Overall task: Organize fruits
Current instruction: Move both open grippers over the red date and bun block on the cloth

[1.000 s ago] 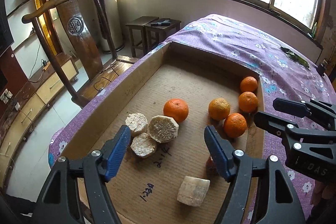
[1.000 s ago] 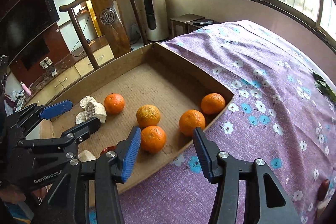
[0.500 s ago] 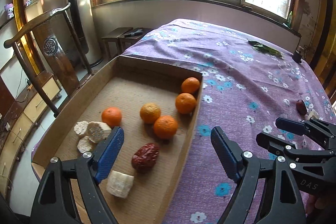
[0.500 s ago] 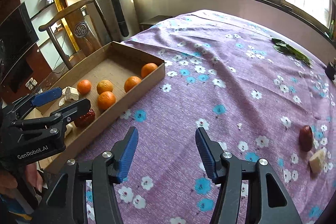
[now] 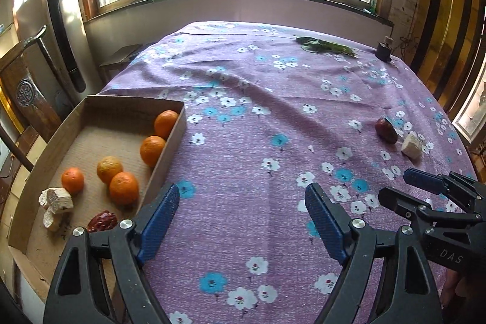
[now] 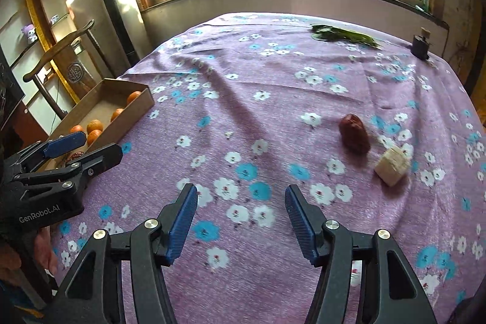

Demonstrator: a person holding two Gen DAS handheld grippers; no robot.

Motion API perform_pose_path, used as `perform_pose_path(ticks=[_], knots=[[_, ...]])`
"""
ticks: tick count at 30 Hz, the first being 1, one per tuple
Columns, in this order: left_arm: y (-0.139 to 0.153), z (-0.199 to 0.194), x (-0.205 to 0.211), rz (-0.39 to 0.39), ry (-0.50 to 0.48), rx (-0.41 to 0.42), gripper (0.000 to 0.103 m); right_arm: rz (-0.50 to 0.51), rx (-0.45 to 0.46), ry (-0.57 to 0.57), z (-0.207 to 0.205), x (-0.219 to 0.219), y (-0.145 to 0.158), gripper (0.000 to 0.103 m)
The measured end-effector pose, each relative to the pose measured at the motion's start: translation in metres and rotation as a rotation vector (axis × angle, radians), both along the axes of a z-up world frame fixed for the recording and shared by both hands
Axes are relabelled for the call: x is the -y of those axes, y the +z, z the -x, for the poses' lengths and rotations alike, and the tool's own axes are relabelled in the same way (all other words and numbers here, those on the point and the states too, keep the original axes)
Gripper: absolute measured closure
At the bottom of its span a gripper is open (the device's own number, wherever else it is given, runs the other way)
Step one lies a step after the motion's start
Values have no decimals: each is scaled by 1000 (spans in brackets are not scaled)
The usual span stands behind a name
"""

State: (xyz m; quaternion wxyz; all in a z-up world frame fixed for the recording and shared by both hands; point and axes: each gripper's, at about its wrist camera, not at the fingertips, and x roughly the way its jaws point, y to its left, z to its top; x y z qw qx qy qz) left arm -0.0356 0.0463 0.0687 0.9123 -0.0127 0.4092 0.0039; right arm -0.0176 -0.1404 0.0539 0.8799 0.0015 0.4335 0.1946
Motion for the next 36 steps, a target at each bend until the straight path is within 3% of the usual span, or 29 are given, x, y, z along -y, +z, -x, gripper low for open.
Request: perform_pose_path(ticks=[11,22,26,30,36], knots=[[-3,-28,57,4,-125,-30,19,-28,-28,-201,-17,82,-13,39],[-6,-55,87,11,-166,-50,19,45,-5,-281,-65,96,-21,39],[-10,-66,93,19,-178,-64,19,52,-22,-253,-80,98,-30,39],[-14,-78,102,31,-193,-86,19,89,-29,-213,-83,96,-38,58],[-17,-97,123,42,-220,-101,19,9,-26,-246,-76,115,-30,59]])
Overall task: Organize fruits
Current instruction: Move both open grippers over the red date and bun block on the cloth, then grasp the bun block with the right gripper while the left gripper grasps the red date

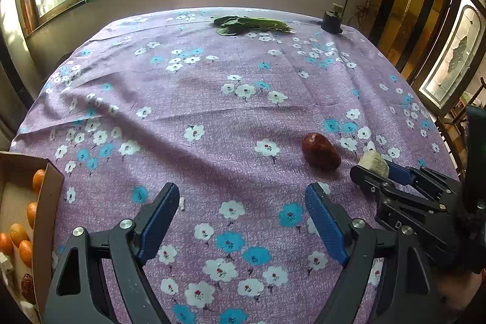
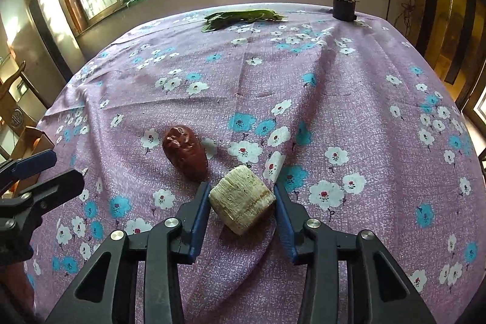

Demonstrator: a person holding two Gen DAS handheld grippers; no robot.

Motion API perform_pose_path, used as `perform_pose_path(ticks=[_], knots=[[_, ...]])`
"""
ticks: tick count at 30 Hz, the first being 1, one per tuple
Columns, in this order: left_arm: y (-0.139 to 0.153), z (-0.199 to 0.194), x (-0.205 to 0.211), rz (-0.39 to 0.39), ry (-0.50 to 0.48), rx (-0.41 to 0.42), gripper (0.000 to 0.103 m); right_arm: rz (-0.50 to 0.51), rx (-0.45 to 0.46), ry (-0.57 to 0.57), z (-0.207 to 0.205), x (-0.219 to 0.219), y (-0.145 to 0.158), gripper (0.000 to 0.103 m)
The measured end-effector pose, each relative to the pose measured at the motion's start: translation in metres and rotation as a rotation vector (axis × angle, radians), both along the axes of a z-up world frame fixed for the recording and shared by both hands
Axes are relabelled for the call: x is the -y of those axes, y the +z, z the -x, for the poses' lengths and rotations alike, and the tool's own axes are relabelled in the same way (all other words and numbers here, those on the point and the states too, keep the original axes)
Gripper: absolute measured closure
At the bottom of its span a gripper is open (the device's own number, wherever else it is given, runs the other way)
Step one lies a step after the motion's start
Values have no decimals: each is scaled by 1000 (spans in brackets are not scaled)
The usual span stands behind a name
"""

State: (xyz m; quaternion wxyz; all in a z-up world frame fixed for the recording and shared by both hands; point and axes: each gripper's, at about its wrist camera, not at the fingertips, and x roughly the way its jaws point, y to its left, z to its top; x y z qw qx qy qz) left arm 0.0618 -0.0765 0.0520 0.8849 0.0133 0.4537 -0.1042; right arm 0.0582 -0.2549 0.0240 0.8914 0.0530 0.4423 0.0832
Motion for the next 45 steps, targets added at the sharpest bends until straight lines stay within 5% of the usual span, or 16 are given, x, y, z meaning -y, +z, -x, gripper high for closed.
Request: perform_pose_path(ticks=[6,15,24,27,29,32,37,41,45], knots=[[-9,-20,27,-5,-68,-32,19,-161,57,-20,6,20,14,59],[-28,-41,57,-15,-148,-54,19,-339,28,-69,3,38,7,59],[-43,-51,68,-28,-176,-55,21,-388,46,-70,6,41,12,59],[-42,-51,67,-67,-152,-16,46,-419,52,-74,7,45,12,59],[-40,-52,65,-76,-146,-7,76,-436,53,-86,7,49,12,59],[-39,-54,57,-57,-136,-21,87,-419,35,-95,6,49,8,59],[-36,-49,50,-57,-136,-31,84,-293,-7,-70,2,36,4,57],[-24,-46,41,-37,-126,5,39,-248,-17,-63,2,33,2,56],[-15,-51,38,-57,-122,42,36,-270,60,-117,10,47,18,40]])
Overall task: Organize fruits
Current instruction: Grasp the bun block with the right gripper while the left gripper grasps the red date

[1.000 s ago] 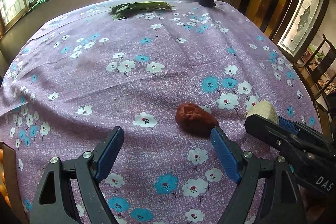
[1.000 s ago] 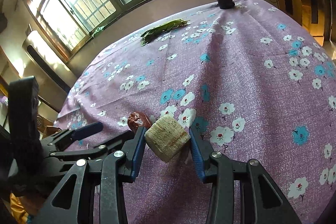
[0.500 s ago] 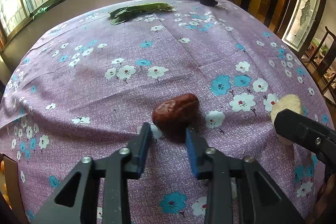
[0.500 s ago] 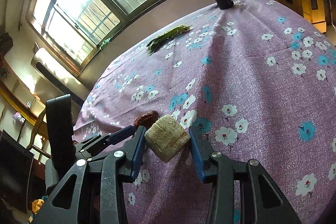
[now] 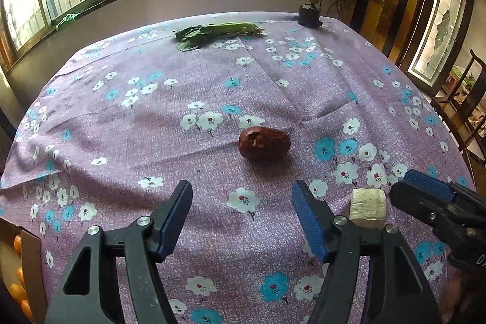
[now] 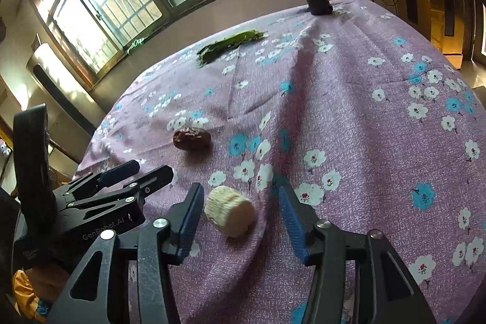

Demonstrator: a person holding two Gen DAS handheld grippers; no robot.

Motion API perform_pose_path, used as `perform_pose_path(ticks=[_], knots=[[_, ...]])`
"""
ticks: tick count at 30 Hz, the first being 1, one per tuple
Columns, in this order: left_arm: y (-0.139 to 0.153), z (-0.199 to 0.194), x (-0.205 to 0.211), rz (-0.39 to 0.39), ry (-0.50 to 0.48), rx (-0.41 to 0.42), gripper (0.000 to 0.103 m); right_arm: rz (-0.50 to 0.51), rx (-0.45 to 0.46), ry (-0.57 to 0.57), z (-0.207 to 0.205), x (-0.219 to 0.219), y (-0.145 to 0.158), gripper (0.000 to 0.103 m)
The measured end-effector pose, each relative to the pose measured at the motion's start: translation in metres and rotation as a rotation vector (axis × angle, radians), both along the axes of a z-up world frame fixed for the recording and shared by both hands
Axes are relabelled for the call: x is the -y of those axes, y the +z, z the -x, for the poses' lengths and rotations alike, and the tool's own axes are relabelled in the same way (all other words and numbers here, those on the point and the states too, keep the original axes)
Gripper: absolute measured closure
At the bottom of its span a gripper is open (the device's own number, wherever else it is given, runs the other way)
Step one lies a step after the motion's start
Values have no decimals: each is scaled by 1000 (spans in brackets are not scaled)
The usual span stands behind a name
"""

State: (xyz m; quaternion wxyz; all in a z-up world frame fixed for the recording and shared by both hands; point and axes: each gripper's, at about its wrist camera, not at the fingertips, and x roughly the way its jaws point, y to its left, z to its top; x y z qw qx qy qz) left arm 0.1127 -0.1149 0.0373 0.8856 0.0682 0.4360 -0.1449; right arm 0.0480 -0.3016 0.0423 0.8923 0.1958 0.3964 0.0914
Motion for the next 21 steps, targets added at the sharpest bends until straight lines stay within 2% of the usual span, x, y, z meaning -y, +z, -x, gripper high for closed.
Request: perform_pose_path(ticks=[4,15,16,17,18,21], knots=[[-1,-14,3,-4,7,-3,36,33,5,-36,3,6,4,40],[-22,-36,30,-3,-28,-45,36,33,-15,-17,-1,2,-1,38],[-25,-38,30,-1,-16,-49,42,37,-13,-11,-1,1,-1,38],[-26,-40,28,12,-7,-52,58,44,-9,-2,0,-1,0,38],[-25,-40,27,5,3,-36,59,55,-4,8,0,-4,0,38],[-23,-40,19,39,9,-59,59,116,10,53,-1,-16,1,38]])
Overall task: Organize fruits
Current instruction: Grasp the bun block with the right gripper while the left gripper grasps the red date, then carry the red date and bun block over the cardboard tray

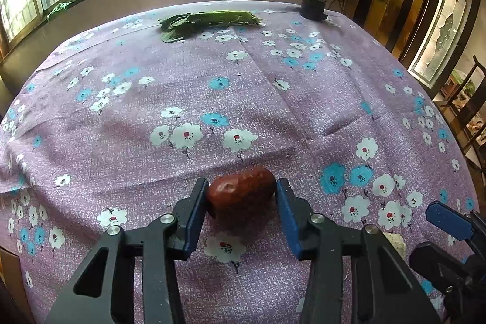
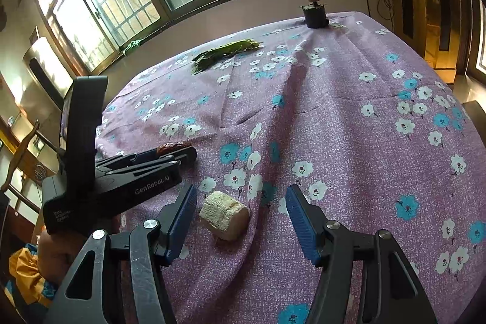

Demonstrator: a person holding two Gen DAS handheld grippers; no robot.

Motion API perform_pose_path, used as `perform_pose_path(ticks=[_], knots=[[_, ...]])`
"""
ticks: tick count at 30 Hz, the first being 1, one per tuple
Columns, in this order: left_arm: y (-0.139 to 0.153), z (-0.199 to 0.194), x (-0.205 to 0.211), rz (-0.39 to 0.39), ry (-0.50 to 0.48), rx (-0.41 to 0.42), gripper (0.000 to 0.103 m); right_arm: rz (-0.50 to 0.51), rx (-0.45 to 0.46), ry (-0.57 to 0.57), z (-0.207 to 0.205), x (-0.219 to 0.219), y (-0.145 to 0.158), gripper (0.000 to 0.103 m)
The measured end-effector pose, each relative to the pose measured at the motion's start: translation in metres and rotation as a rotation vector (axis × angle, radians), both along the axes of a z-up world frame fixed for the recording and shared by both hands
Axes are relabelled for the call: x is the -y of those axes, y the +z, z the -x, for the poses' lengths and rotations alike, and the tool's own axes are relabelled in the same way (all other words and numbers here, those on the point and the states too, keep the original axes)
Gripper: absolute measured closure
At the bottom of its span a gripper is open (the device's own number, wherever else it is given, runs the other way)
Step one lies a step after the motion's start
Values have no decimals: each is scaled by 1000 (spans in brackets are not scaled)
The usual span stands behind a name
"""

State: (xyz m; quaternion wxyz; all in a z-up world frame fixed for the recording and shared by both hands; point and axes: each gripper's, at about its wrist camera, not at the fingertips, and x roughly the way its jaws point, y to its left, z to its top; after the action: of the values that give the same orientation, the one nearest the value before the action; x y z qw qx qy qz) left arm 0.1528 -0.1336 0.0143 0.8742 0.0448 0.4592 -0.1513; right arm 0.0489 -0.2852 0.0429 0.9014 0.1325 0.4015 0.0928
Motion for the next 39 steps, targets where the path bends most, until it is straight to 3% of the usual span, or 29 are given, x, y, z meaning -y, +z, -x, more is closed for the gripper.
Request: perform_pose_path(ticks=[9,13,15,16,17,21,27,39], knots=[[26,28,-35,17,91,37,59,303,23,167,-1,-49,-11,39],[29,44,-46,27,104,27,59,364,6,207,-3,-58,-20,46],[29,52,-51,30,103,19,59,401,-36,185,-6,-55,-28,54],[30,57,-53,32,104,20,59,354,-40,171,-6,-48,-26,61],[30,61,-56,33,106,21,59,308,-49,154,-6,-40,-24,61],[33,79,-69,37,126,25,59,178,-36,127,2,-28,-12,61],[41,104,-95,40,164,44,59,39,18,173,26,-46,9,61],[50,158,-155,-34,270,108,59,-12,18,332,56,-125,16,61]])
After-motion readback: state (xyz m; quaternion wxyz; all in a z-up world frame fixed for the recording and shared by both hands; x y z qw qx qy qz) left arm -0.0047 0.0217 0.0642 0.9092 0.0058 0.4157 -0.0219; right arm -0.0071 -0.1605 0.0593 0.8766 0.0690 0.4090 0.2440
